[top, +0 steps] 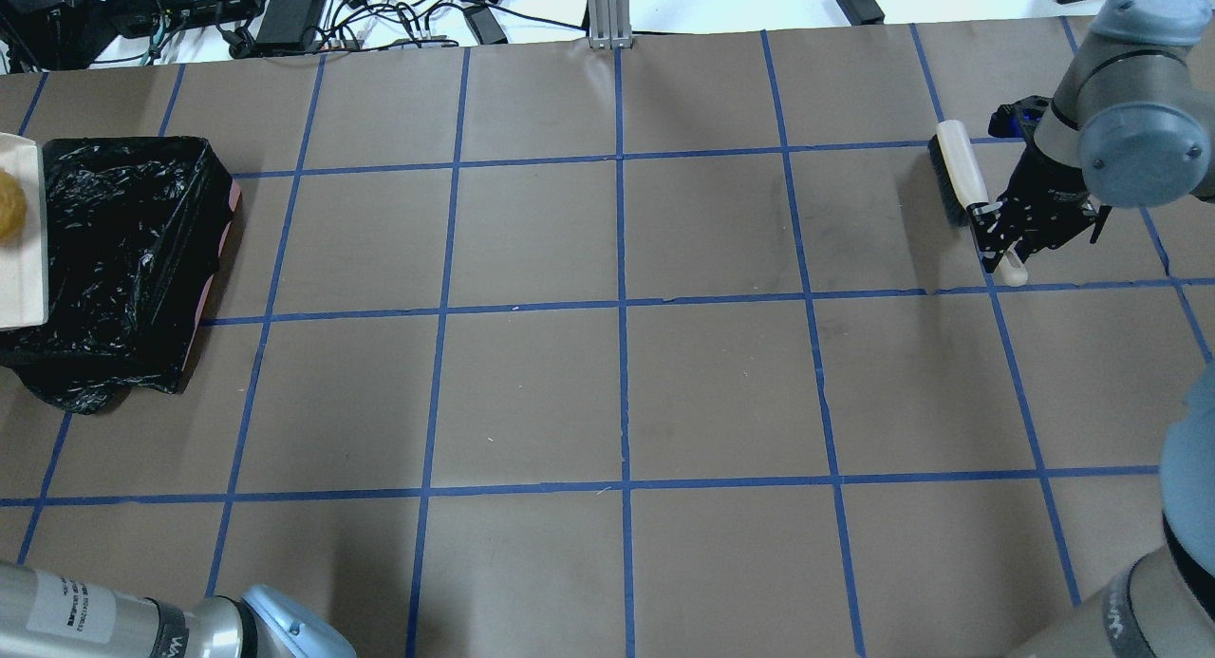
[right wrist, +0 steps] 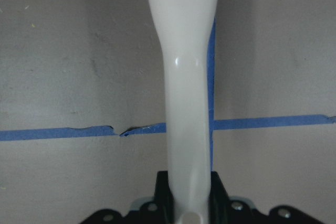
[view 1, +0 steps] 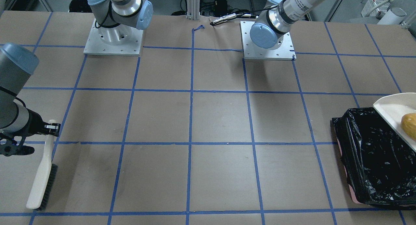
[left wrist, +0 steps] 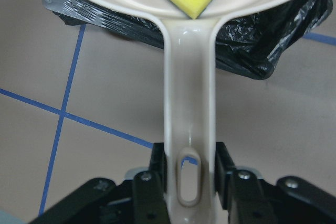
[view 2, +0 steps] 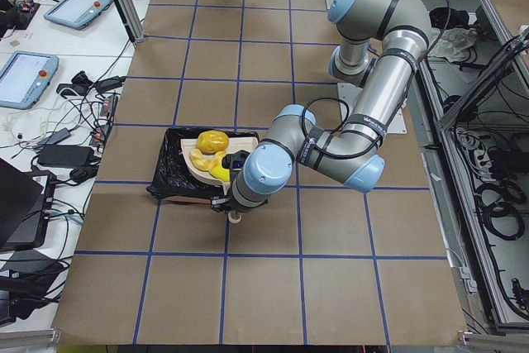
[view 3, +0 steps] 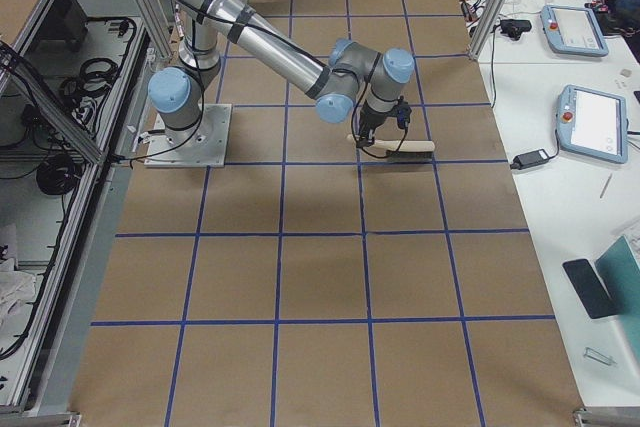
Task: Sweep and dump trash into bin
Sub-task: 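Tilt the dustpan with the left gripper to dump trash into the bin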
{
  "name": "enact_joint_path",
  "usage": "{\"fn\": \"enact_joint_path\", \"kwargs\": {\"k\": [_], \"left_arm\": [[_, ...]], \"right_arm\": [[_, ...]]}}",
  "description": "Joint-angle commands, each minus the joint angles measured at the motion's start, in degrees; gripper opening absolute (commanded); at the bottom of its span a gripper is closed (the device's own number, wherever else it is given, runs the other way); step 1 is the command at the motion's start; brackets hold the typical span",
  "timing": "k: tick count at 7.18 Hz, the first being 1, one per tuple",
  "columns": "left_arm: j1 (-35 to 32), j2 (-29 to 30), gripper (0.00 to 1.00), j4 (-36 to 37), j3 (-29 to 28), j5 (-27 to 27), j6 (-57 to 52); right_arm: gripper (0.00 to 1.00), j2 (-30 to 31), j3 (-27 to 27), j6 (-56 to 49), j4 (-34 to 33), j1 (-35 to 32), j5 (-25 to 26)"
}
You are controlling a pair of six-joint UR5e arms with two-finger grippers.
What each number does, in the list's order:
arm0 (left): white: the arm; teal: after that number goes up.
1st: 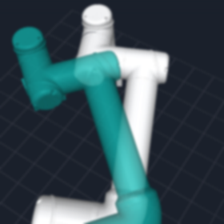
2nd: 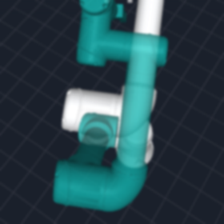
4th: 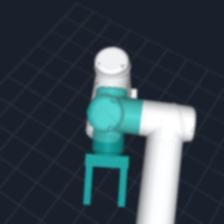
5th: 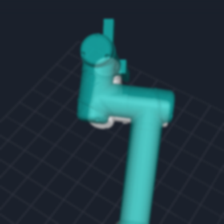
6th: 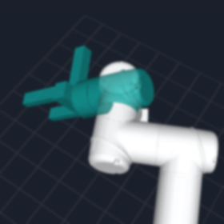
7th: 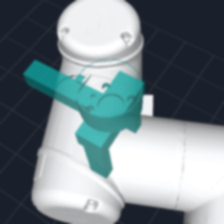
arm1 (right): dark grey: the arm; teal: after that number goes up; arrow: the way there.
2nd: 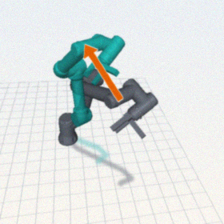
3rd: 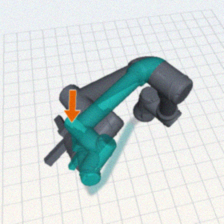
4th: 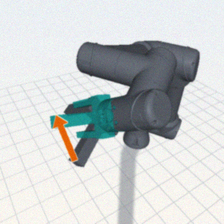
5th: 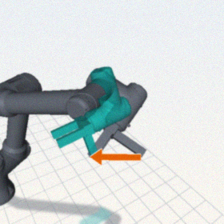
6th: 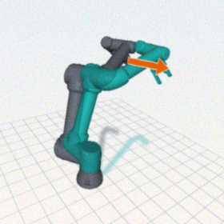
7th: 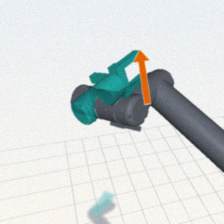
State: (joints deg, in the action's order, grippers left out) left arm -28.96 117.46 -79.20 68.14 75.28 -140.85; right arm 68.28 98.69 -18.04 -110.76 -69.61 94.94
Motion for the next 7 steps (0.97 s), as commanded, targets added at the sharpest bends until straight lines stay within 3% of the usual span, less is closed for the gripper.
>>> {"fn": "enact_joint_path", "kwargs": {"k": [1, 7], "left_arm": [[-0.7, 0.8, 0.13, 0.9, -1.9, 2.8, -0.8], [-4.4, 2.2, 0.13, 1.0, -4.1, 14.0, -1.0]], "right_arm": [[0.0, -0.1, 0.1, -0.5, -0.1, 0.0, -0.1], [0.0, -0.2, 0.4, -0.2, 0.0, 0.0, 0.1]]}}
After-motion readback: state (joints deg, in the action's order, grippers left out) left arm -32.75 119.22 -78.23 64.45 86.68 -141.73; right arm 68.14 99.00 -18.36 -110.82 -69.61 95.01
